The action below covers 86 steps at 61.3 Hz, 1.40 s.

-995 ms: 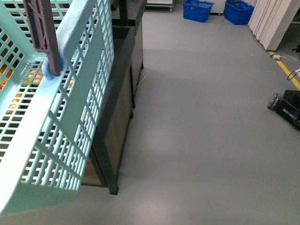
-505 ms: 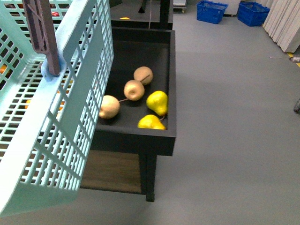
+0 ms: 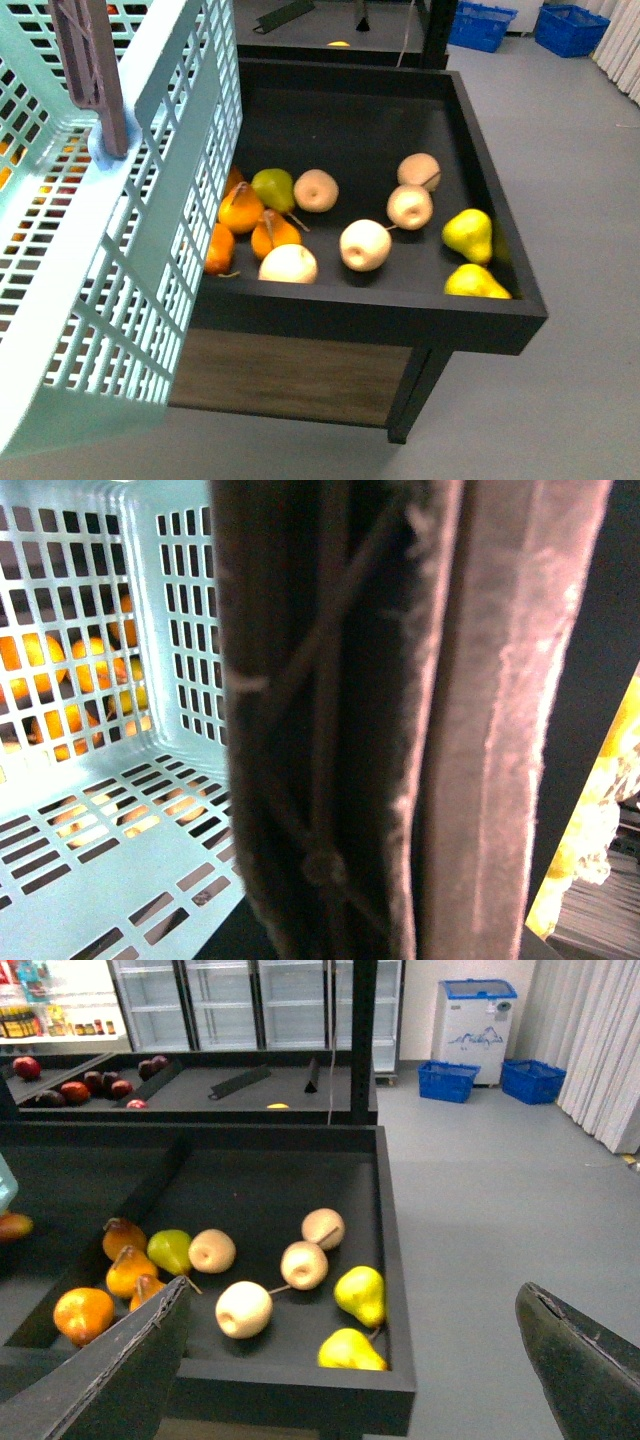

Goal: Pick mango and avocado into basket

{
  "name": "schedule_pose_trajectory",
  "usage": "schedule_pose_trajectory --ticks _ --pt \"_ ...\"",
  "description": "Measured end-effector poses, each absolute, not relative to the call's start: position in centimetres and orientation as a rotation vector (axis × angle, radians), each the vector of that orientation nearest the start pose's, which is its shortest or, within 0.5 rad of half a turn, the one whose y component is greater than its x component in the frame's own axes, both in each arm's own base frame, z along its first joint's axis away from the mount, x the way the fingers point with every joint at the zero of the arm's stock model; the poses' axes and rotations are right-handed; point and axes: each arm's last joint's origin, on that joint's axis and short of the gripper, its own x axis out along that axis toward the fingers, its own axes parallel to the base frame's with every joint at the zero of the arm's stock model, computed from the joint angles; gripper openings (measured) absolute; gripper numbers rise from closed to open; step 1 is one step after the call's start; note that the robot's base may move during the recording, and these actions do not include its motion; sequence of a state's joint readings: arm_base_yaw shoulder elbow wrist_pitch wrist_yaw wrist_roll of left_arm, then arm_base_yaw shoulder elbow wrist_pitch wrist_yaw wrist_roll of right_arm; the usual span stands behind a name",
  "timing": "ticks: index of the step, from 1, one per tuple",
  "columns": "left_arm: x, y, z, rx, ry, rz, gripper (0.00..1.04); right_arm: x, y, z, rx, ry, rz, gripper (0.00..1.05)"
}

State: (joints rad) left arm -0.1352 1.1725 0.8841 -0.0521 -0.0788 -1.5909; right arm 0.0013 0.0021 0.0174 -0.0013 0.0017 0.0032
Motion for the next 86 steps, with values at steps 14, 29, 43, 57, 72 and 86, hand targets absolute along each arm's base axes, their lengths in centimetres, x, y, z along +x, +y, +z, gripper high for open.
schedule_pose_trajectory --ticks 14,29,43,57,72,86 --pt "25.86 -3.26 30.23 -1.536 0.304 0.227 0.15 9.67 0.01 16.92 0.003 -0.014 0.002 0.96" --pt "25.85 -3.27 30.23 -1.537 0.307 0.225 0.15 9.68 0.01 16.9 0.003 -0.014 0.001 0.96" --pt "25.85 -3.27 30.23 -1.535 0.306 0.225 0.15 9.68 0.0 16.9 0.003 -0.013 -0.001 0.96" --pt "25.85 -3.27 30.23 -1.535 0.307 0.225 0.15 9.68 0.01 16.88 0.003 -0.012 0.001 0.96" --pt "25.86 -3.27 30.22 -1.535 0.306 0.225 0.15 9.67 0.01 16.91 0.003 -0.014 0.001 0.96" --pt "25.86 -3.27 30.22 -1.534 0.307 0.225 0.15 9.68 0.01 16.91 0.003 -0.013 0.002 0.96"
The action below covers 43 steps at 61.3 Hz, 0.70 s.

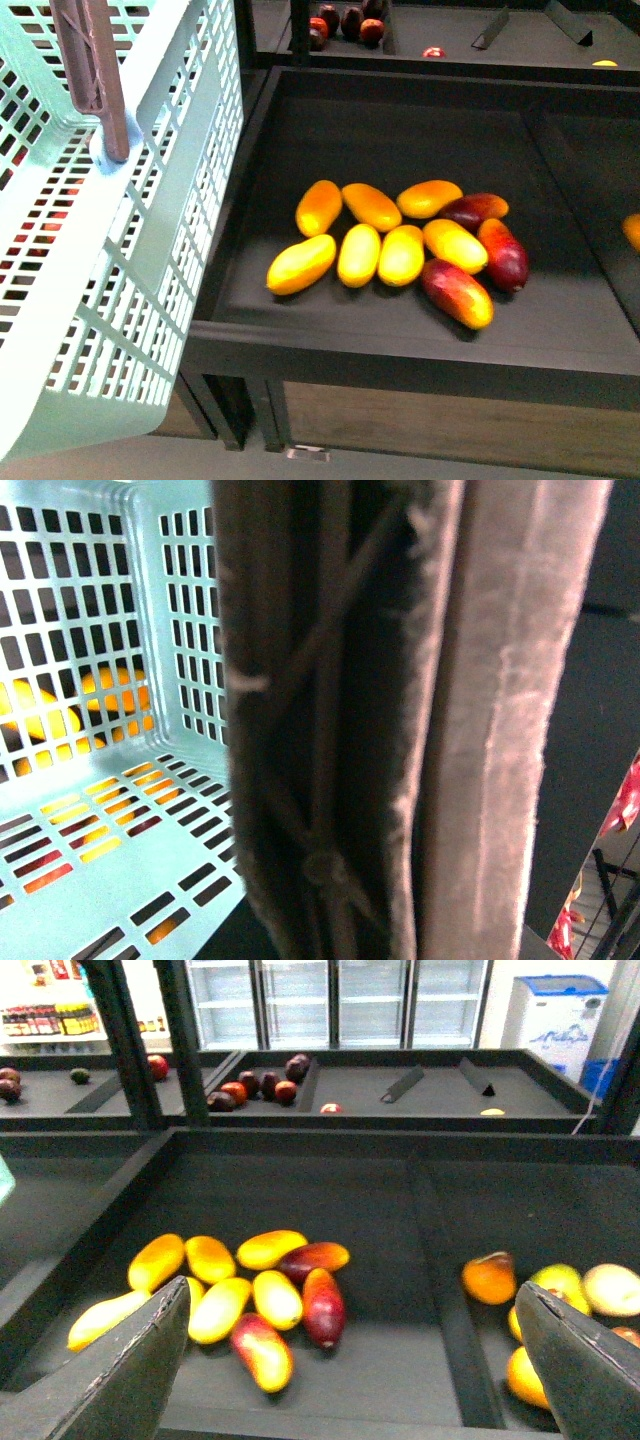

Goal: Pick mango and avocado into basket

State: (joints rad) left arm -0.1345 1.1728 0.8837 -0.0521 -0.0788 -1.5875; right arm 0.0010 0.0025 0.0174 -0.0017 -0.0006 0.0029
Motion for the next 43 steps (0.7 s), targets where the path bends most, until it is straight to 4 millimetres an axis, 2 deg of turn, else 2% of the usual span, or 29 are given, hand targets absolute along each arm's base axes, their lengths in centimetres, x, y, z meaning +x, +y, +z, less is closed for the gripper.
schedule_pose_trajectory --ticks 43 --pt "25.86 -3.26 30.23 -1.533 0.304 0.227 0.15 9.67 0.0 16.92 0.003 -0.014 -0.001 0.96"
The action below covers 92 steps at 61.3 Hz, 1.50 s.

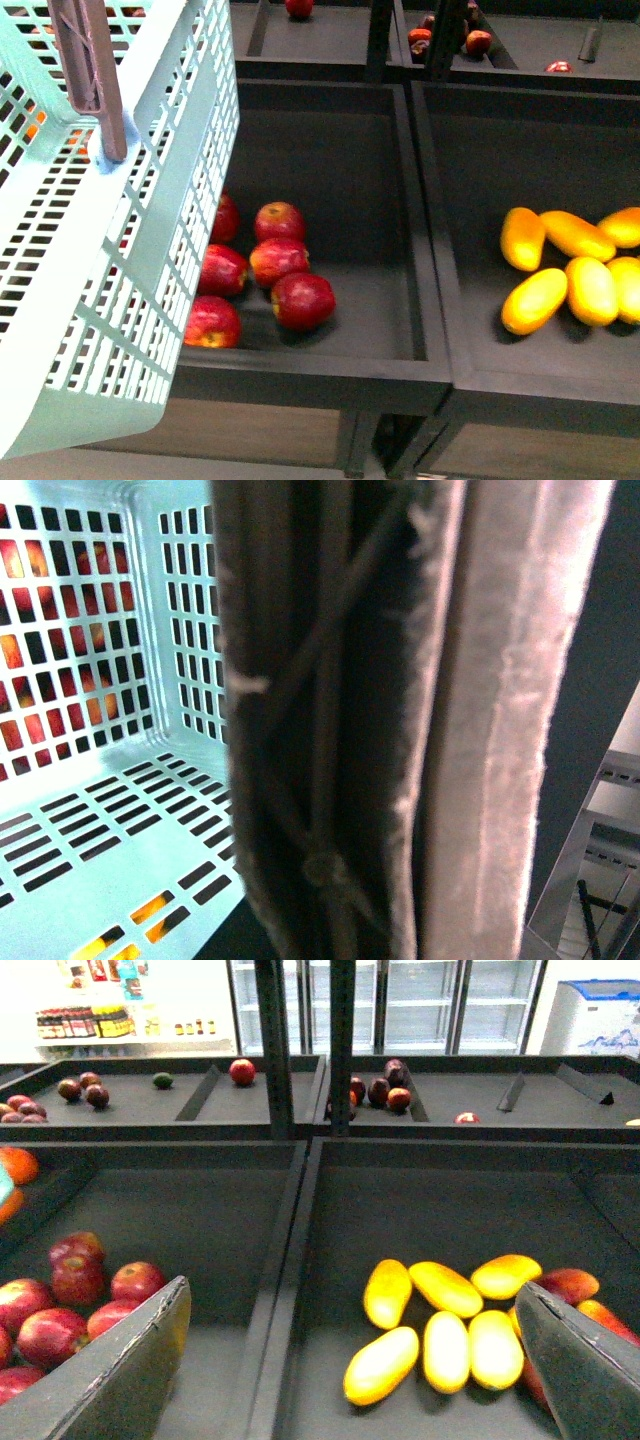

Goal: Pick mango and avocado into basket

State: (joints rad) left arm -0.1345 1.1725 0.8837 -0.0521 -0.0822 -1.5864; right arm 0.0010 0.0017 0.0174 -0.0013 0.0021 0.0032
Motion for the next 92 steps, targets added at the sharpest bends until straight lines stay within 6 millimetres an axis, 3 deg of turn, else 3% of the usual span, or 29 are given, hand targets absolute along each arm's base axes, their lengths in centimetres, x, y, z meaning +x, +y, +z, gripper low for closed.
schedule_pose_trajectory --ticks 20,22,25,28,36,45,49,54,61,70,82,92 --pt "25.9 -2.8 30.2 -1.509 0.272 0.256 0.15 9.7 0.0 16.9 0.003 -0.013 0.004 0.96" --pt "25.9 -2.9 30.2 -1.512 0.285 0.243 0.15 9.7 0.0 16.9 0.003 -0.013 0.003 0.96" --pt "26.3 -3.4 30.1 -1.408 0.443 0.203 0.15 9.7 0.0 16.9 0.003 -0.013 0.003 0.96" --pt "28.1 -4.4 30.4 -1.174 0.542 0.083 0.15 9.7 0.0 16.9 0.003 -0.013 0.002 0.96" --pt "32.5 -6.6 30.9 -0.852 0.587 -0.066 0.15 9.7 0.0 16.9 0.003 -0.013 0.002 0.96" --pt "37.1 -8.8 31.4 -0.721 0.607 -0.156 0.15 9.7 0.0 16.9 0.003 -0.013 0.0 0.96" --pt "39.4 -11.1 31.3 -0.7 0.653 -0.238 0.15 9.7 0.0 16.9 0.003 -0.013 0.0 0.96" --pt "40.7 -14.6 30.4 -0.676 0.733 -0.321 0.15 9.7 0.0 16.9 0.003 -0.013 0.0 0.96" --pt "40.7 -18.0 29.4 -0.648 0.8 -0.396 0.15 9.7 0.0 16.9 0.003 -0.013 0.0 0.96" --pt "38.6 -22.0 29.4 -0.64 0.854 -0.528 0.15 9.7 0.0 16.9 0.003 -0.013 0.0 0.96" --pt "36.1 -24.0 29.0 -0.642 0.895 -0.596 0.15 9.7 0.0 16.9 0.003 -0.013 0.0 0.96" --pt "35.2 -24.4 28.2 -0.653 0.937 -0.595 0.15 9.7 0.0 16.9 0.003 -0.013 0.0 0.96"
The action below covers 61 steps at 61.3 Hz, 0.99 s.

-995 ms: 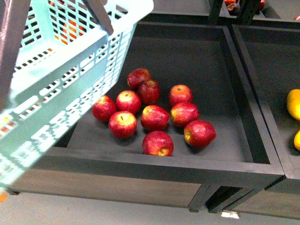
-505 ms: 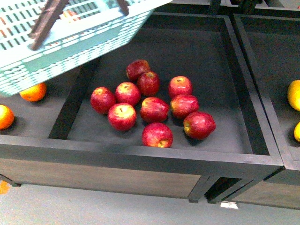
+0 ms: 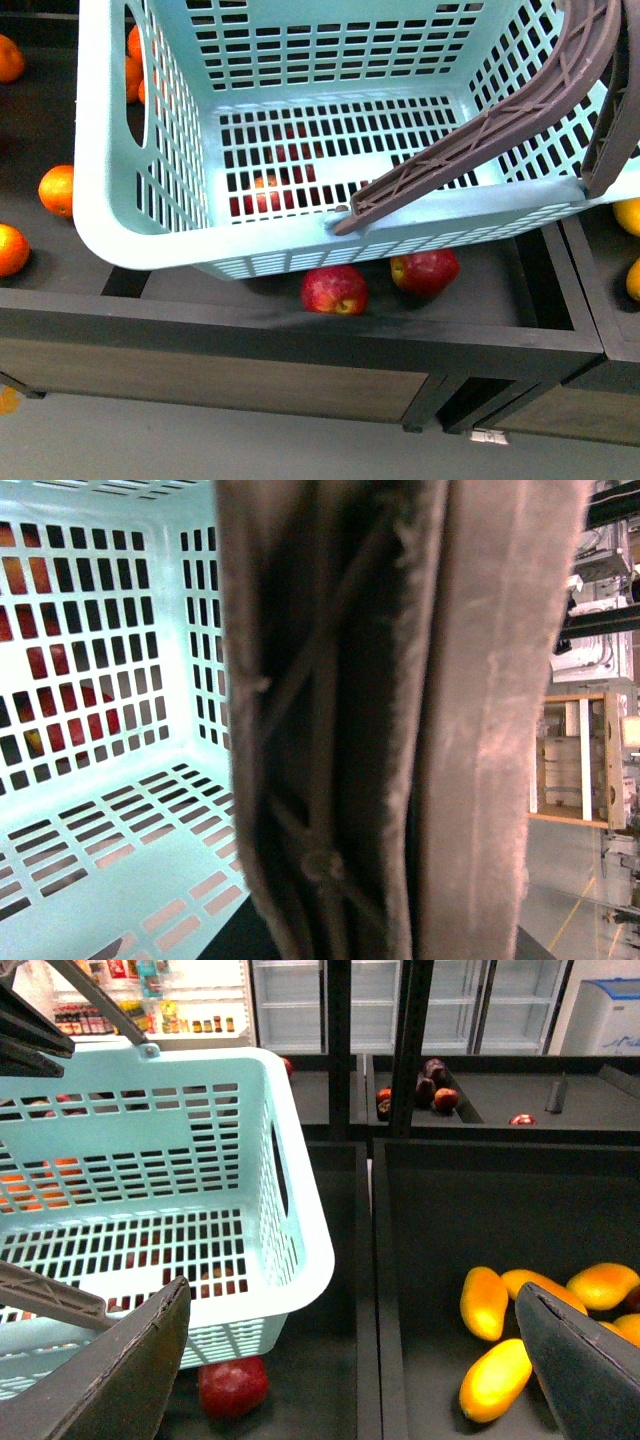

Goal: Pick mango and avocado into basket

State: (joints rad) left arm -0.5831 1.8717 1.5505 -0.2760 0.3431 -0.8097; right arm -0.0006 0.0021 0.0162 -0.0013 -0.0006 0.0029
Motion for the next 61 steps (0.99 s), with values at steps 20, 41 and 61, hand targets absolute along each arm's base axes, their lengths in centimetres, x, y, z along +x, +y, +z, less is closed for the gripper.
schedule_pose_trajectory --ticks 20,41,61 --pt "35.2 -24.1 28.5 -0.656 0.92 -0.589 0.15 9.7 0.0 16.9 0.003 -0.013 0.0 0.96" --pt "35.2 -24.1 28.6 -0.656 0.918 -0.589 0.15 13.0 -2.6 19.7 0.129 0.2 -0.403 0.96" --pt "35.2 -24.1 28.6 -0.656 0.917 -0.59 0.15 24.0 -12.4 20.2 0.004 0.221 -0.466 0.96"
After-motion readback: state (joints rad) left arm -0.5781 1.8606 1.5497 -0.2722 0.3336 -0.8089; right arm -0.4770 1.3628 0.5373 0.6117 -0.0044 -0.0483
